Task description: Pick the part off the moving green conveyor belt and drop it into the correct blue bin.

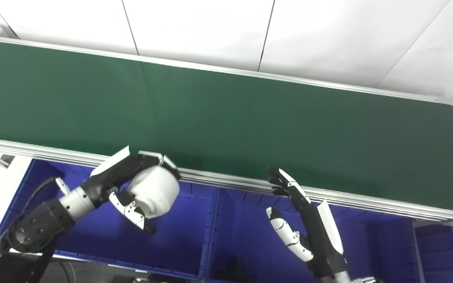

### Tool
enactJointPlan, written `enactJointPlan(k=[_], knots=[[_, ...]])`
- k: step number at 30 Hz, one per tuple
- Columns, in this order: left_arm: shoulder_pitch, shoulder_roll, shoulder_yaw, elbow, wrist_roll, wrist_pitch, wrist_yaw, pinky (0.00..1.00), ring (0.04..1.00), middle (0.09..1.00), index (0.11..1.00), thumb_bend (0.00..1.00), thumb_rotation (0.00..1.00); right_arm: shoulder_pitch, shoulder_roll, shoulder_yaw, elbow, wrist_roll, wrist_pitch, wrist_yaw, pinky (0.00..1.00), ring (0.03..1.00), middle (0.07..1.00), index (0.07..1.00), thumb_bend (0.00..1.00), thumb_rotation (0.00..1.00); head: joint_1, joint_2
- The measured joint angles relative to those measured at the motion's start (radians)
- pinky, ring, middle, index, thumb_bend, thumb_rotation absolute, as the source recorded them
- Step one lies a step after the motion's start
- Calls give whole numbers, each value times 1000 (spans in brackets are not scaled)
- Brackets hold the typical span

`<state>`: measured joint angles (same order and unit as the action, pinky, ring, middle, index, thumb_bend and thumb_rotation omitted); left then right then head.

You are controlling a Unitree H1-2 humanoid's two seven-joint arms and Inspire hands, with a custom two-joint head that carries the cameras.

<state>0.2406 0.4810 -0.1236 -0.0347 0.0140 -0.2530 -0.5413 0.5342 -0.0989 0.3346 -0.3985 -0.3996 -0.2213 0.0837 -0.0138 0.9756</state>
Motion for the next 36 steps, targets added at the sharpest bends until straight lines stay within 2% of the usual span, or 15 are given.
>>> enactJointPlan(k=[7, 10, 11, 13, 14, 15, 17, 18, 20, 21, 25, 26, 27, 31, 36], knots=[[-4, -12, -31, 135, 204, -159, 108, 223, 432, 495, 306, 502, 0, 1, 6, 4, 0, -14, 0, -4, 763, 843, 887, 878, 339, 797, -6, 5], [0, -12, -67, 159, 362, -177, 240, 210, 427, 499, 331, 503, 0, 6, 6, 4, 0, -15, 0, -4, 762, 842, 886, 877, 337, 791, -8, 5], [0, -8, -91, 170, 415, -177, 301, 216, 421, 503, 399, 503, 0, 6, 6, 4, 0, -15, 0, -3, 765, 843, 885, 875, 327, 766, -12, 6], [2, 6, -148, 188, 516, -177, 418, 301, 436, 515, 448, 501, 0, 6, 6, 4, 0, -15, 0, -3, 762, 841, 884, 874, 323, 756, -12, 6], [2, 14, -177, 199, 560, -178, 470, 558, 630, 665, 478, 504, 38, 6, 6, 4, 0, -15, 0, -3, 761, 840, 884, 875, 324, 755, -8, 8], [2, 31, -212, 204, 589, -179, 523, 646, 696, 716, 488, 505, 51, 7, 6, 4, -2, -15, 0, -3, 760, 840, 884, 875, 325, 756, -6, 8], [1, 74, -267, 207, 603, -191, 568, 850, 863, 859, 730, 477, 306, 10, 6, 4, -8, -15, 0, -3, 762, 841, 885, 876, 327, 775, -5, 8], [-4, 97, -292, 211, 590, -194, 577, 948, 932, 914, 819, 441, 514, 10, 5, 4, -11, -15, 0, -3, 762, 842, 884, 876, 329, 783, -6, 11], [-20, 144, -348, 235, 529, -195, 575, 974, 951, 937, 860, 438, 763, 10, 5, 4, -17, -15, 0, -3, 763, 842, 883, 874, 331, 788, -8, 9], [-29, 167, -375, 243, 486, -195, 572, 974, 952, 938, 861, 438, 775, 9, 5, 4, -17, -15, 0, -3, 764, 842, 883, 874, 331, 789, -8, 9], [-54, 194, -419, 236, 348, -195, 572, 890, 901, 890, 819, 381, 599, 10, 5, 4, -18, -15, 0, -2, 767, 844, 884, 876, 331, 778, -12, 8], [-57, 193, -419, 227, 315, -195, 571, 865, 884, 871, 804, 350, 252, 10, 6, 4, -18, -15, 0, -2, 767, 843, 884, 875, 331, 771, -12, 9], [-59, 193, -418, 217, 277, -195, 570, 835, 867, 852, 785, 361, 103, 10, 6, 4, -18, -15, 0, -1, 765, 842, 884, 875, 327, 759, -12, 9], [-59, 189, -386, 176, 178, -195, 530, 722, 795, 775, 728, 370, 5, 10, 6, 4, -19, -15, 1, -1, 762, 842, 885, 877, 326, 766, -9, 9], [-56, 179, -316, 141, -9, -184, 366, 717, 767, 758, 717, 377, 0, 10, 6, 5, -19, -19, 1, -1, 763, 842, 884, 877, 321, 771, -12, 11]])
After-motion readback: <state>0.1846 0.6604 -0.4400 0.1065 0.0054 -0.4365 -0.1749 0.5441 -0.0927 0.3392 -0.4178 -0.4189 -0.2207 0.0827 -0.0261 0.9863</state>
